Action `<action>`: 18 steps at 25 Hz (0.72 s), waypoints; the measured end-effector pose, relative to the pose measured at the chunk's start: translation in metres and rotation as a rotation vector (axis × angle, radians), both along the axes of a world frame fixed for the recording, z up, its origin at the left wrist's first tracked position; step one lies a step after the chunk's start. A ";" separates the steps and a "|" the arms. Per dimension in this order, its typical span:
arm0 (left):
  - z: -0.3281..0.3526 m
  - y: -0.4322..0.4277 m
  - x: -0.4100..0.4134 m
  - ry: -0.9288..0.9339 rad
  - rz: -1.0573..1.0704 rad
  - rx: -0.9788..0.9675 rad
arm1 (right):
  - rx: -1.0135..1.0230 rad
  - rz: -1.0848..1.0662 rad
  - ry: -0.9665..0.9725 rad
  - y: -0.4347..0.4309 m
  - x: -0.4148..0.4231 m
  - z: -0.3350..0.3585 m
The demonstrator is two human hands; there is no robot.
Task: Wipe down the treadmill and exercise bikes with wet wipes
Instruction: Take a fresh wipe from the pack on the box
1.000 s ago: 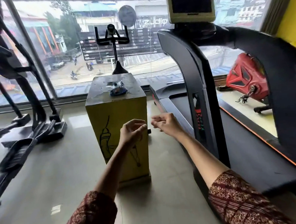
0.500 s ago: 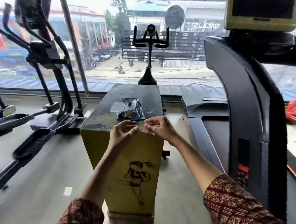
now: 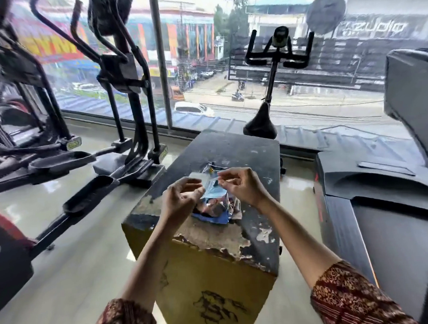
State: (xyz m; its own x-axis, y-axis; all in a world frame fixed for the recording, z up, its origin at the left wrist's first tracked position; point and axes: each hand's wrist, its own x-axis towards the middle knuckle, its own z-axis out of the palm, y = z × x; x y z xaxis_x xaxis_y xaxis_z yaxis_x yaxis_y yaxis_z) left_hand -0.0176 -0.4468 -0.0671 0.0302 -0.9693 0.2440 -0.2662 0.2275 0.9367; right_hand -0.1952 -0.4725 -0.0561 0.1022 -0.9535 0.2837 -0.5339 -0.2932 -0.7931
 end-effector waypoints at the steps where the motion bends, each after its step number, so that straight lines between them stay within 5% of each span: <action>1: -0.001 -0.012 -0.002 -0.003 0.003 -0.007 | -0.013 0.045 0.066 -0.011 -0.001 0.004; 7: -0.006 -0.065 -0.002 0.030 0.054 0.020 | -0.038 0.372 0.701 -0.047 -0.007 0.009; 15: -0.016 -0.098 -0.011 -0.017 0.116 0.061 | -0.097 0.373 0.724 -0.107 -0.018 0.010; 18: -0.021 -0.107 -0.015 -0.018 0.149 0.081 | -0.164 0.528 0.689 -0.124 -0.018 0.009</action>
